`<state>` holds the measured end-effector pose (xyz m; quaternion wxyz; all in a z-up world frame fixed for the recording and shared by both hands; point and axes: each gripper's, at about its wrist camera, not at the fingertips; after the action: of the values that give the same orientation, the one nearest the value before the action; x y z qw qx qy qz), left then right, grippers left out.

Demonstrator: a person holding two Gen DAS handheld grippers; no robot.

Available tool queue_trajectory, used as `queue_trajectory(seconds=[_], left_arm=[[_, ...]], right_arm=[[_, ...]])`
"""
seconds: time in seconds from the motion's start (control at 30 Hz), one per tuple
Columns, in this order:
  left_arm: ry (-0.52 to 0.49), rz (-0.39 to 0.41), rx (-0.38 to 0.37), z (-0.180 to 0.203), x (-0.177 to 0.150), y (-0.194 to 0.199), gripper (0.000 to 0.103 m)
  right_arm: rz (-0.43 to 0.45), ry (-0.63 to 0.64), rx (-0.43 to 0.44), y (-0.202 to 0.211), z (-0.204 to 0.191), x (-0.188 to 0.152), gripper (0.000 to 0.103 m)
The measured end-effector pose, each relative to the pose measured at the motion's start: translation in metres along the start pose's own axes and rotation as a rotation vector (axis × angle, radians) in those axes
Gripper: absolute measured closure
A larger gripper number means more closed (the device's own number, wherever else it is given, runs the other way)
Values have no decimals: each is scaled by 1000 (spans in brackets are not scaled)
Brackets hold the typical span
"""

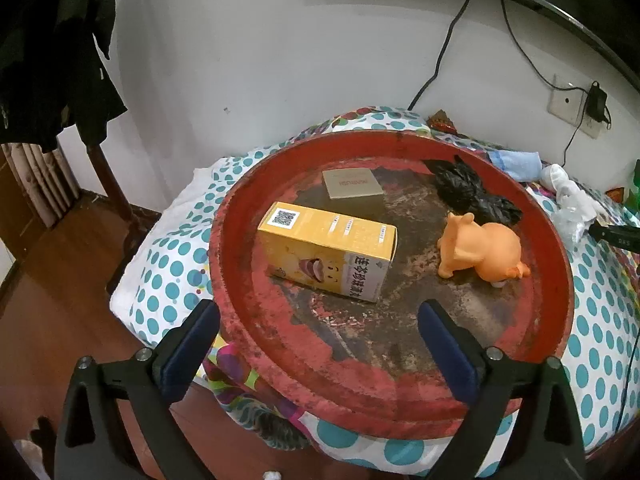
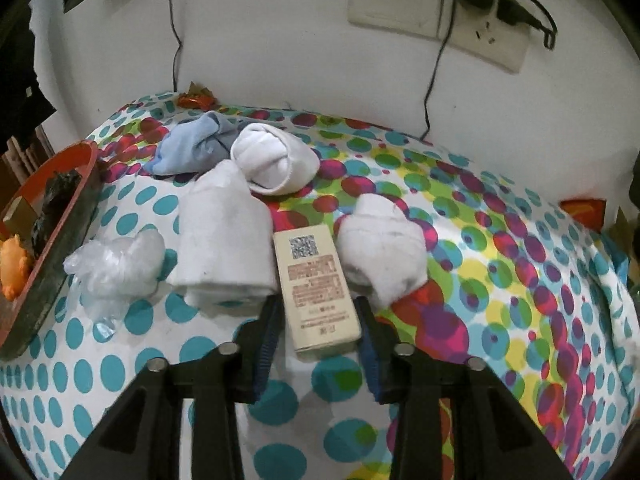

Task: Organize objects
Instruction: 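Grasp the cream printed box with the right gripper, then grasp the clear plastic bag with the left gripper while the right holds the cream box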

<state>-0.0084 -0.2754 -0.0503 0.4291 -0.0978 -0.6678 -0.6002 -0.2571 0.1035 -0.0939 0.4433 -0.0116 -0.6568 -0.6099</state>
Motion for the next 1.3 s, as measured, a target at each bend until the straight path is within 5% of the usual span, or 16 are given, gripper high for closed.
queue_trajectory(seconds=[0.53,1.07,1.3], left_arm=[[-143,-2,-88,61,-5,18,3],[-395,-79,-359,243,-1,14,2],[-448,-143,-325,294,9,-30,2]], right_arm=[[27,-51,15,31,2,-38,73],[16,-36,-25,51,1,-64,73],[17,-42,-17,51,2,-63,73]])
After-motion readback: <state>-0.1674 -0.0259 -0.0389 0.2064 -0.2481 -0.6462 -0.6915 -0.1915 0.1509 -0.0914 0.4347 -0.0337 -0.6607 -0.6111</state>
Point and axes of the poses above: each gripper's, at about its wrist camera, not at the fingertips, and y roughly against the way its jaws point, z to its right, x to its top, and after that the axes turned 10 degrees about y, right-handed
